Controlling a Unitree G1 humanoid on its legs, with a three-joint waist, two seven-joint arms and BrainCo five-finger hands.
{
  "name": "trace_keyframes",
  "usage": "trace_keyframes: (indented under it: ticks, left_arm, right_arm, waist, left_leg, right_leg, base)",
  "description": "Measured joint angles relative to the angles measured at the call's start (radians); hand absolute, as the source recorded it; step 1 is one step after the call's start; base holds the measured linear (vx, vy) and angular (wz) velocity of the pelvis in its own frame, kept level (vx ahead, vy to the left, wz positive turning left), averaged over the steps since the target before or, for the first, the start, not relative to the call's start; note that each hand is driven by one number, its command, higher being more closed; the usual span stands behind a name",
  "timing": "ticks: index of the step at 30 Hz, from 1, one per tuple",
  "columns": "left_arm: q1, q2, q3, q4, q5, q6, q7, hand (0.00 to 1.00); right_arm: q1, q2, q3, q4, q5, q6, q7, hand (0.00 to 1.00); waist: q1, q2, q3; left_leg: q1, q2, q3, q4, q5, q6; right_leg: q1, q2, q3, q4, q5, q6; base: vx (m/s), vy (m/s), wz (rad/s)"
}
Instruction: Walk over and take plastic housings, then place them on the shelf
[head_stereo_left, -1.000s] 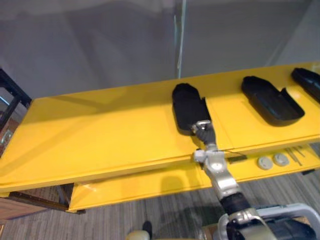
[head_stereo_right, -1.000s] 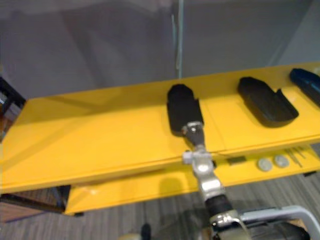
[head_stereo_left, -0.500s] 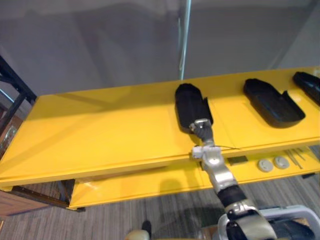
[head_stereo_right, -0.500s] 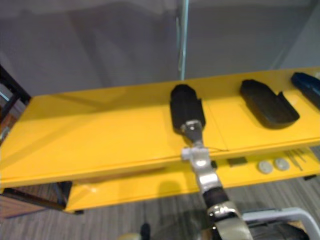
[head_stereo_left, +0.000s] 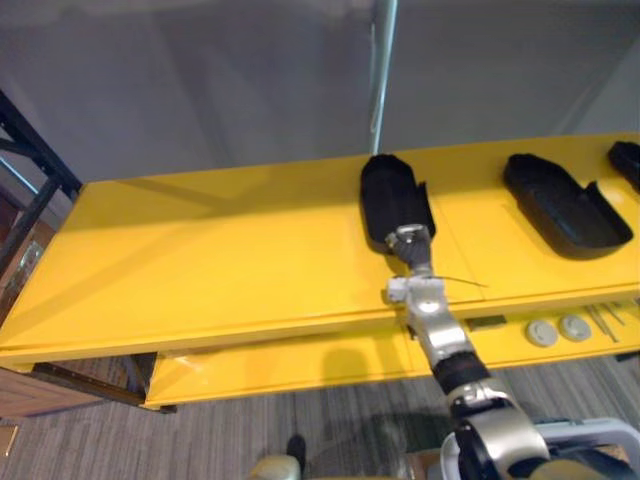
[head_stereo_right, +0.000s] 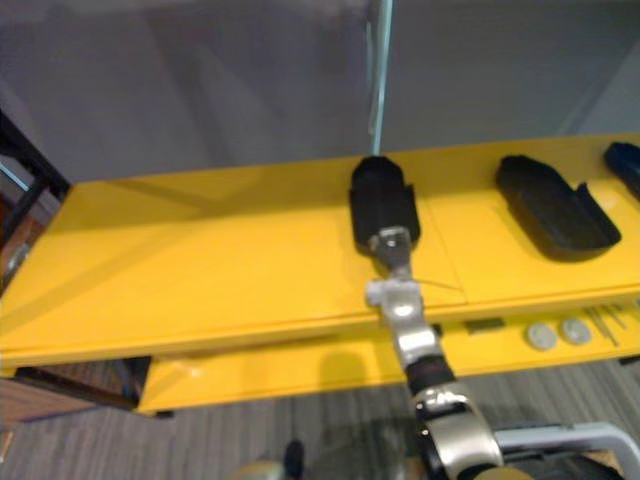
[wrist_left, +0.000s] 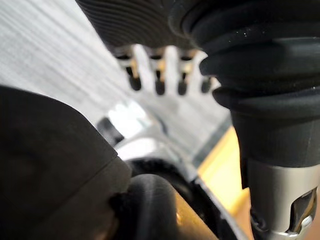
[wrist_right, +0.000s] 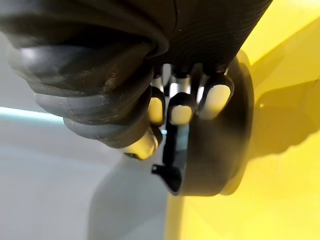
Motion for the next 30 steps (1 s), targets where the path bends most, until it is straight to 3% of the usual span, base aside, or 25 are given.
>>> trace_keyframes:
  ticks: [3, 4, 10, 13, 17, 21, 23, 26, 30]
  left_arm:
    - [-0.003, -0.001, 0.000, 0.000, 0.000, 0.000, 0.000, 0.00]
    - [-0.004, 0.000, 0.000, 0.000, 0.000, -0.001, 0.000, 0.00]
    - [-0.006, 0.004, -0.006, -0.042, -0.011, 0.014, 0.033, 0.00]
    - [-0.007, 0.027, -0.021, -0.057, -0.011, 0.026, 0.081, 0.00]
    - [-0.034, 0.058, -0.046, -0.059, -0.009, 0.024, 0.105, 0.00]
    - [-0.060, 0.068, -0.051, -0.054, 0.042, 0.021, 0.121, 0.00]
    - [-0.084, 0.086, -0.069, -0.004, 0.111, 0.001, 0.120, 0.00]
    - [-0.110, 0.091, -0.089, 0.037, 0.215, -0.025, 0.109, 0.00]
    - [-0.154, 0.112, -0.154, 0.069, 0.312, -0.021, 0.104, 0.00]
  right_arm:
    - [0.035, 0.002, 0.004, -0.062, -0.004, -0.006, 0.001, 1.00]
    - [0.056, 0.004, 0.006, -0.096, -0.004, -0.005, 0.002, 0.00]
    - [0.217, -0.010, 0.071, -0.527, -0.007, 0.018, 0.086, 0.00]
    - [0.214, -0.066, 0.041, -0.748, 0.124, 0.000, 0.134, 0.00]
    - [0.213, -0.099, -0.115, -0.803, 0.226, -0.034, 0.116, 0.00]
    - [0.228, -0.144, -0.217, -0.812, 0.210, -0.055, 0.046, 0.00]
    - [0.338, -0.152, -0.285, -0.804, 0.194, -0.055, 0.000, 0.00]
    - [0.495, -0.143, -0.344, -0.771, 0.196, -0.055, -0.032, 0.00]
    - [0.679, -0.100, -0.470, -0.732, 0.207, -0.053, -0.073, 0.00]
  waist:
    - [-0.002, -0.001, 0.004]
    - [-0.002, -0.002, 0.004]
    - [-0.014, -0.012, 0.009]
    - [-0.038, -0.043, 0.004]
    - [-0.056, -0.074, -0.017]
    - [-0.072, -0.083, -0.030]
    - [-0.079, -0.084, -0.054]
    - [-0.105, -0.079, -0.071]
    - [-0.179, -0.067, -0.084]
  left_leg:
    - [-0.004, 0.001, 0.004, 0.000, -0.001, 0.001]
    - [-0.006, 0.001, 0.004, 0.000, -0.001, 0.001]
    - [-0.014, 0.010, 0.038, 0.004, -0.005, 0.001]
    - [-0.013, 0.026, 0.063, 0.004, -0.010, -0.004]
    - [-0.012, 0.037, 0.089, 0.004, -0.012, -0.007]
    - [-0.003, 0.045, 0.121, 0.003, -0.014, -0.009]
    - [0.005, 0.046, 0.152, 0.004, -0.021, -0.010]
    - [0.014, 0.048, 0.206, 0.004, -0.029, -0.009]
    - [0.041, 0.046, 0.307, 0.003, -0.052, -0.009]
  right_leg:
    - [-0.006, 0.000, 0.003, 0.000, -0.001, 0.001]
    - [-0.007, 0.000, 0.003, -0.001, -0.001, 0.001]
    - [-0.037, 0.005, 0.048, -0.001, 0.002, -0.001]
    - [-0.048, 0.019, 0.073, -0.004, 0.008, -0.009]
    - [-0.064, 0.031, 0.100, -0.005, 0.013, -0.016]
    - [-0.081, 0.036, 0.143, -0.005, 0.024, -0.021]
    - [-0.090, 0.037, 0.168, -0.005, 0.025, -0.019]
    - [-0.118, 0.041, 0.224, 0.000, 0.035, -0.018]
    - [-0.168, 0.042, 0.333, 0.025, 0.041, -0.014]
  base:
    - [-0.01, -0.002, -0.01]
    - [0.00, 0.000, 0.00]
    - [0.03, -0.007, -0.17]
    - [0.01, -0.021, -0.20]
    - [-0.02, -0.019, -0.22]
    - [-0.04, 0.004, -0.28]
    - [-0.02, 0.018, -0.35]
    - [0.00, 0.025, -0.54]
    - [0.00, 0.061, -0.78]
